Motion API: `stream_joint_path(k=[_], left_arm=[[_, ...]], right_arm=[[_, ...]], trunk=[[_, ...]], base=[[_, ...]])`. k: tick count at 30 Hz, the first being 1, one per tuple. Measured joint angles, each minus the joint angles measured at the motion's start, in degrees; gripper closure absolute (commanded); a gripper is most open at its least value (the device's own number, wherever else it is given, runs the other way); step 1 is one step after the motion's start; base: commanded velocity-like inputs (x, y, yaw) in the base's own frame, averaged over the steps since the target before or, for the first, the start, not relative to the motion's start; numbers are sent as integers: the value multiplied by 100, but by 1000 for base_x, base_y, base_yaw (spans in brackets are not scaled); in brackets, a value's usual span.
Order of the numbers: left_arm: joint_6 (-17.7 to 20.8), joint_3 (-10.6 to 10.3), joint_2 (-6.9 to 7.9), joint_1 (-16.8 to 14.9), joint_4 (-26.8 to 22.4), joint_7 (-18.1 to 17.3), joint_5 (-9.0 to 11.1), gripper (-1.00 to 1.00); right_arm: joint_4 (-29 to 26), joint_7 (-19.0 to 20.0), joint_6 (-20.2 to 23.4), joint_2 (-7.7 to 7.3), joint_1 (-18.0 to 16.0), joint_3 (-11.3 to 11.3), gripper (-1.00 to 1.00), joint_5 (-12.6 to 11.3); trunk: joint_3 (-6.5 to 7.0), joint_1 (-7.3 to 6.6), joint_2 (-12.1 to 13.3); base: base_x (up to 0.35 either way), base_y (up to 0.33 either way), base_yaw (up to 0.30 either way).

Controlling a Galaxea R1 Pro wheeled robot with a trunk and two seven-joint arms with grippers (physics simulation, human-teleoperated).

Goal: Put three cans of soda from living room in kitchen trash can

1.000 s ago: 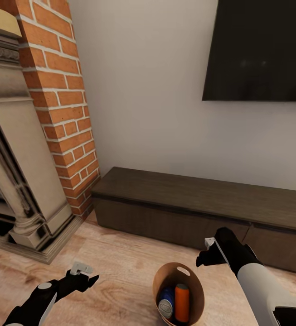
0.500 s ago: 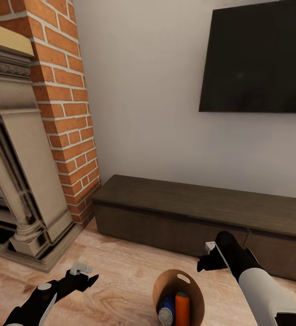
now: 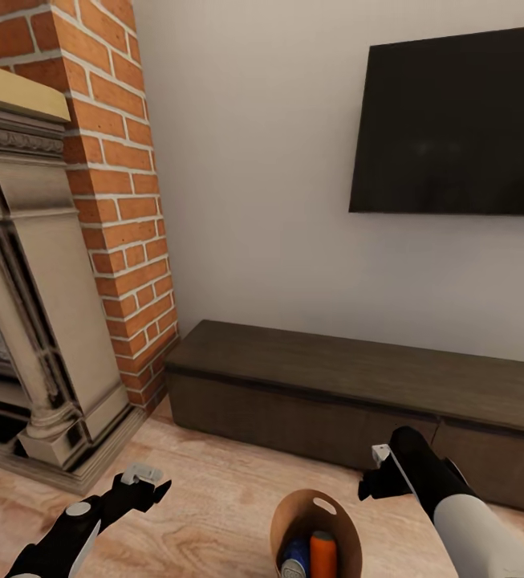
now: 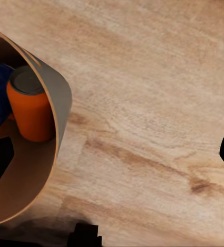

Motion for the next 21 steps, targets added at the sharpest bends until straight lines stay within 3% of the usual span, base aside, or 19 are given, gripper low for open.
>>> stream_joint_path(k=[6, 11, 21], left_arm=[[-103, 2, 3, 1, 29, 100, 5, -100], [-154, 1, 24, 1, 294, 398, 25, -100], [-165, -7, 15, 1, 386, 505, 18, -100]], right_arm=[[-2, -11, -98, -44, 167, 3, -100, 3], [8, -15, -433, -59, 354, 15, -100, 4], [-9, -16, -613, -119, 798, 4, -100, -2]], trunk=[[108, -132, 241], [197, -241, 441], [325, -461, 842]], base=[[0, 0, 0], [0, 0, 0], [0, 0, 0]])
